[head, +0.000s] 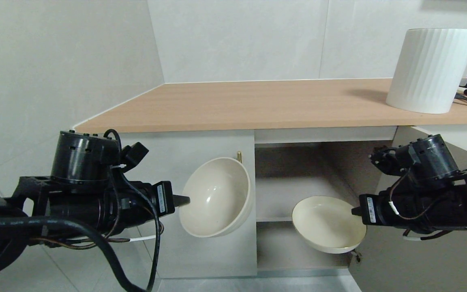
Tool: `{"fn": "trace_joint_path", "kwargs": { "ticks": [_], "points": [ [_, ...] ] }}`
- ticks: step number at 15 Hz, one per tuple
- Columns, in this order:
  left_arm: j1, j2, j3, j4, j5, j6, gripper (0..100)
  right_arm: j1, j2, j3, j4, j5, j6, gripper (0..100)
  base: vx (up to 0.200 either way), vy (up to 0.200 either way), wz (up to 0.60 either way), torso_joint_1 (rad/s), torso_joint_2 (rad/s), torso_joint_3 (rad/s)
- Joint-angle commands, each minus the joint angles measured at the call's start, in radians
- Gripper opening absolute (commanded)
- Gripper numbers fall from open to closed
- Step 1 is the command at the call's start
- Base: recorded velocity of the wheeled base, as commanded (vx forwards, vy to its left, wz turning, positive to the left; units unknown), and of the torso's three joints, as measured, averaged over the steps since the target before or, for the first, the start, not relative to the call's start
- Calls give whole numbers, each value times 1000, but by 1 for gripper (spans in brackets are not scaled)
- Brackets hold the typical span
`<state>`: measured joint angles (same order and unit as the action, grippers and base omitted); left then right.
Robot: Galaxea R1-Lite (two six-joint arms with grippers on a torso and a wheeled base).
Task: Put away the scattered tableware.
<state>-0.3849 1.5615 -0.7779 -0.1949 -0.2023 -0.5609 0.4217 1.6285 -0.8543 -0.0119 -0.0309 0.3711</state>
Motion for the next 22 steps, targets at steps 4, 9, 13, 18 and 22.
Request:
{"fn": "trace_joint_path", "kwargs": {
  "ticks": [4, 9, 13, 18, 22],
  "points": [
    [0, 25, -27, 5, 1, -1, 0, 2, 269, -8, -316, -92, 54, 0, 0, 0, 0, 0, 0, 0],
    [4, 35, -47, 8, 1, -1, 0, 0, 493, -95, -441, -112, 54, 0, 0, 0, 0, 0, 0, 0],
    [4, 35, -50, 40, 1, -1, 0, -4, 666, -273, -439, -172, 49, 0, 0, 0, 0, 0, 0, 0],
    [4, 51, -49, 41, 1, 1, 0, -43, 777, -397, -421, -221, 51, 0, 0, 0, 0, 0, 0, 0],
    [-26, 77, -43, 41, 3, 1, 0, -73, 824, -430, -419, -271, 54, 0, 0, 0, 0, 0, 0, 0]
  ]
}}
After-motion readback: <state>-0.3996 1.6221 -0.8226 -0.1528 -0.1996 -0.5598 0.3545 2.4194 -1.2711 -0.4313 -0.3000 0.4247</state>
